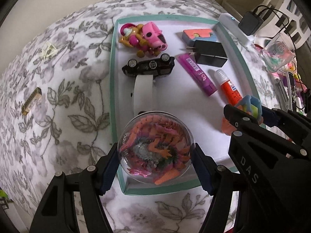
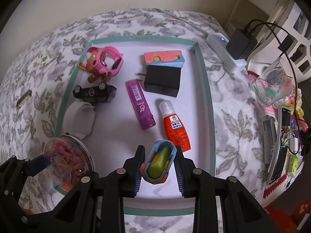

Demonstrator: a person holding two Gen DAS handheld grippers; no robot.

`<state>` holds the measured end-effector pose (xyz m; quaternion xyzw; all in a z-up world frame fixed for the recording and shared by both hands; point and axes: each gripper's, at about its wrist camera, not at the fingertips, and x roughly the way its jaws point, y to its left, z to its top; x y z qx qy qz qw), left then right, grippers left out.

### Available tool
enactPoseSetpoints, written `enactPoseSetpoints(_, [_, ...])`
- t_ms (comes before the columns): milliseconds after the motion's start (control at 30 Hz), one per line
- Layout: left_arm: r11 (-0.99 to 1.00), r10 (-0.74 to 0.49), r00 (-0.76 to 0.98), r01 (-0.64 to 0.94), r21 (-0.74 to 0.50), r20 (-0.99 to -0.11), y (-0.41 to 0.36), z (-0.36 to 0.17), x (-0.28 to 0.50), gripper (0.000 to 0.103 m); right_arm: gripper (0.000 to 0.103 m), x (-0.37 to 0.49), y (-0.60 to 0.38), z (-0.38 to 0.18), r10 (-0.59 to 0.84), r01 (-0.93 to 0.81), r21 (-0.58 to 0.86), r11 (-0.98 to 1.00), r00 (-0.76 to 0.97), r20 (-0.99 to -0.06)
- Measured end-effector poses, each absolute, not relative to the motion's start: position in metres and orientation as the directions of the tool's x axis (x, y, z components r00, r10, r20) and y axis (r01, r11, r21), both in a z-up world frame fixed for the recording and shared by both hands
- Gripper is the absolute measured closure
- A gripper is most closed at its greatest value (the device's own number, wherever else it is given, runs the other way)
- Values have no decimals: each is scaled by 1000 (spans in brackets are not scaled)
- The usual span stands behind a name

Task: Organize rigid objects
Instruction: 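Open right gripper to drop the block in the tray while left releases the ball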

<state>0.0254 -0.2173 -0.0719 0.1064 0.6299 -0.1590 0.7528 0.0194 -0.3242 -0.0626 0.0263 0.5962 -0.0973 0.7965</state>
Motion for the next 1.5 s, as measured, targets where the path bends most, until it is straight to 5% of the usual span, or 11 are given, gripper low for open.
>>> enactPoseSetpoints(600, [939, -121, 145, 339, -66, -982, -208, -74, 36, 30, 69, 21, -329, -55, -143, 221, -81, 972, 281, -949])
enactPoseSetpoints(767, [942, -137, 156, 326, -80, -978, -203, -65, 39, 29, 45, 18, -332, -43, -163, 233, -92, 968, 310, -937])
enactPoseSetpoints(867, [943, -154, 166, 318, -95, -974, -198, -60, 41, 22, 44, 17, -333, -33, -167, 242, -85, 966, 339, -926])
enactPoseSetpoints(1500, [968, -211, 244, 189, -167, -947, -166, -31, 50, 21, 43, 9, -350, -5, -149, 337, 7, 941, 432, -889])
